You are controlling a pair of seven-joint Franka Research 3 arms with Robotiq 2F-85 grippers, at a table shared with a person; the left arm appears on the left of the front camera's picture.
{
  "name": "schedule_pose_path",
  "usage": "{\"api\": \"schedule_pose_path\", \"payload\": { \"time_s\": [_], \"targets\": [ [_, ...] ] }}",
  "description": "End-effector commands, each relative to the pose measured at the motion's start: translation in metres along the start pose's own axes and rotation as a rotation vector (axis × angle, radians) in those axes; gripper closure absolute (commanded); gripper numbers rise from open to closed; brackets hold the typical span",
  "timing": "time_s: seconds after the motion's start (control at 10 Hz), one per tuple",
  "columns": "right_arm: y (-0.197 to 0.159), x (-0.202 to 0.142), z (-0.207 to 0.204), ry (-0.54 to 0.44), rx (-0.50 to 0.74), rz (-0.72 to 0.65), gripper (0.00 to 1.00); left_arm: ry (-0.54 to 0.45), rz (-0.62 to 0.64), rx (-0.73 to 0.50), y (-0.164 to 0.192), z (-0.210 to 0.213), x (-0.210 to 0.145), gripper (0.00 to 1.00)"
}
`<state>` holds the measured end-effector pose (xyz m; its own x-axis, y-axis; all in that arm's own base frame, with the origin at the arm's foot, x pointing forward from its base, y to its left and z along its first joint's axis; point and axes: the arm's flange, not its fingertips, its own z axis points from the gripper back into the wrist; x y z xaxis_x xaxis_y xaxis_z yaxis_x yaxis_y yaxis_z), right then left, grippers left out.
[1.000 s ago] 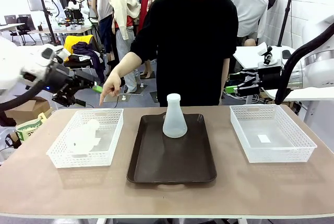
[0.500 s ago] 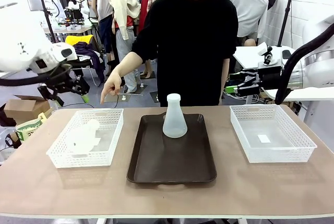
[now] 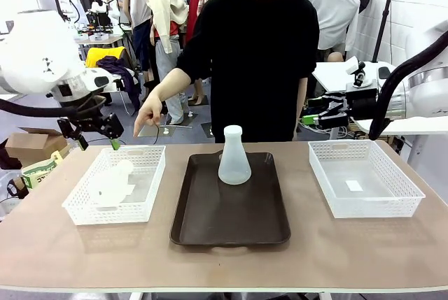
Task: Prepare the laboratory tools.
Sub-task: Pick up the Big flask that the person points to.
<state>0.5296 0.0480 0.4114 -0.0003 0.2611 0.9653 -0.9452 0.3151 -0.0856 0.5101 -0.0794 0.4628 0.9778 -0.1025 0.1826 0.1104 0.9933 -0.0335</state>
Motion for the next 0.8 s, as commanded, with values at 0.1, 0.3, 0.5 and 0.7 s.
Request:
{"api": "schedule_pose_path", "payload": {
  "time_s": [0.1, 0.3, 0.5, 0.7],
  "targets": [
    [0.002, 0.0, 0.001, 0.01, 0.005, -0.002, 0.0, -0.037, -0.056, -0.038, 0.021, -0.026, 0.02, 0.0],
    [0.002, 0.0, 0.001, 0.01, 0.005, -0.002, 0.0, -0.046, -0.102, -0.034, 0.023, -0.044, 0.03, 0.0],
    [0.002, 0.0, 0.001, 0.01, 0.005, -0.002, 0.0, -0.008, -0.121, -0.011, 0.027, -0.06, 0.045, 0.0],
    [0.002, 0.0, 0.001, 0.01, 0.005, -0.002, 0.0, 0.004, -0.143, -0.001, 0.024, -0.07, 0.059, 0.0]
  ]
}}
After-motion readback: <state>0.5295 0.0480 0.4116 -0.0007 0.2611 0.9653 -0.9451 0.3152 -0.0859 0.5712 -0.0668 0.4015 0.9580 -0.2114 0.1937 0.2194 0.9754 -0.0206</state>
